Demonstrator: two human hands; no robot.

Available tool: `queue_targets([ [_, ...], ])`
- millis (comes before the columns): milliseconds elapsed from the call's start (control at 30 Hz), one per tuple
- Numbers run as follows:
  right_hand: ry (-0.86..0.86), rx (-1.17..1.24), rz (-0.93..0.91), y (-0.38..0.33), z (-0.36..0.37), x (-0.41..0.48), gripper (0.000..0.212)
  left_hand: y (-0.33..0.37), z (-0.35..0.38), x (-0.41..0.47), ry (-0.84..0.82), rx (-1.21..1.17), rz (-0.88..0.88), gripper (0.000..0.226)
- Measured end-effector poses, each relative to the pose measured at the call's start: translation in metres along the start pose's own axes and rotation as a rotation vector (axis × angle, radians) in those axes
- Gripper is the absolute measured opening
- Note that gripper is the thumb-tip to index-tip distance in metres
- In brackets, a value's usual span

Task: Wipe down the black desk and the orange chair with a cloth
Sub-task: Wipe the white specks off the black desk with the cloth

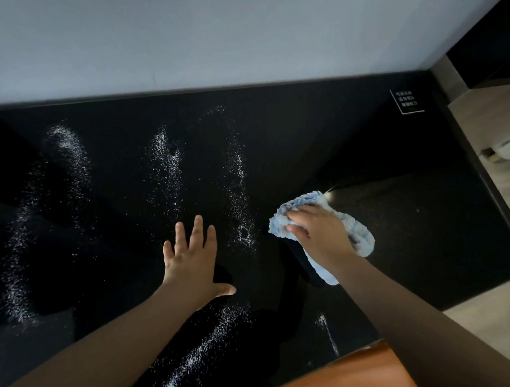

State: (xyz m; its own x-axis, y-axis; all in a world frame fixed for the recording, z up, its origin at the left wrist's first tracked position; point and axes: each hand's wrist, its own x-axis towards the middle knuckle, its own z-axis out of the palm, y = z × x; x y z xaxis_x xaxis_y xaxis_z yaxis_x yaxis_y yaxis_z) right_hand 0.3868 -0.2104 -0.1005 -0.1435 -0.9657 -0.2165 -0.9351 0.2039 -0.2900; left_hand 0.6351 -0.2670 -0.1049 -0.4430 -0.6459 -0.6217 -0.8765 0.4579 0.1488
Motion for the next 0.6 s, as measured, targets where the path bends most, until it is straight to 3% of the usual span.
queue_targets([
  [600,0.075,0.049,0.097,-0.004,0.028,-0.113,0.025,0.002,0.000,0.001,0.003,0.086,-0.008,0.131],
])
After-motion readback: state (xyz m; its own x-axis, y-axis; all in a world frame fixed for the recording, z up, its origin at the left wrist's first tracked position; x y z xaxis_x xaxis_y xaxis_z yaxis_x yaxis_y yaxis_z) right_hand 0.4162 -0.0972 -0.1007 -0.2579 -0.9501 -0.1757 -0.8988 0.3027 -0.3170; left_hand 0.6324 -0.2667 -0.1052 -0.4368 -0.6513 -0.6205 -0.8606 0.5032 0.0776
